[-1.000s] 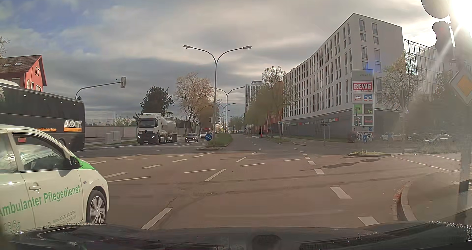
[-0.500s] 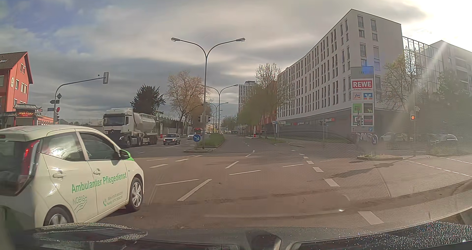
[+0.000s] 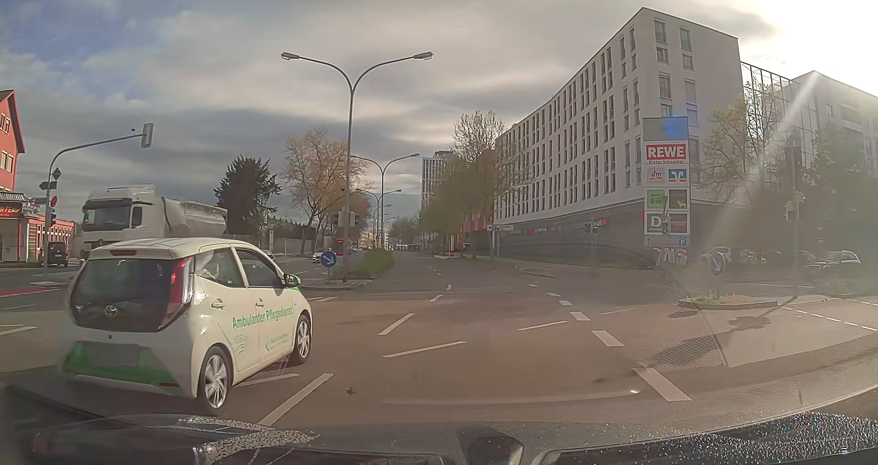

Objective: Follow the waypoints while adhering to traffic rules and regulations

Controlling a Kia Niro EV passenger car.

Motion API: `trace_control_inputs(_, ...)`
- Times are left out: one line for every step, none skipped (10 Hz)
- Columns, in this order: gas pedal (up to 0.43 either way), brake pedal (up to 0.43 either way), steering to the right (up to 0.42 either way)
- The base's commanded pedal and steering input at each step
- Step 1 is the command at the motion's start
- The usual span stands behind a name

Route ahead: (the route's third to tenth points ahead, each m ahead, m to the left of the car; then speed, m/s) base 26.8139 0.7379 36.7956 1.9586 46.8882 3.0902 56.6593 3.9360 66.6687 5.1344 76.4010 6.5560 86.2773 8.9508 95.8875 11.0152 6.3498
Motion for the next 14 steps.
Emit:
trace_control_inputs(0.209, 0.0, 0.06)
trace_control_inputs(0.209, 0.0, 0.059)
trace_control_inputs(0.209, 0.0, 0.058)
trace_control_inputs(0.209, 0.0, 0.056)
trace_control_inputs(0.209, 0.0, 0.052)
trace_control_inputs(0.209, 0.0, 0.047)
trace_control_inputs(0.209, 0.0, 0.04)
trace_control_inputs(0.209, 0.0, 0.034)
trace_control_inputs(0.209, 0.0, 0.029)
trace_control_inputs(0.209, 0.0, 0.022)
trace_control_inputs(0.197, 0.0, 0.016)
trace_control_inputs(0.197, 0.0, 0.006)
trace_control_inputs(0.197, 0.0, -0.005)
trace_control_inputs(0.189, 0.0, -0.011)
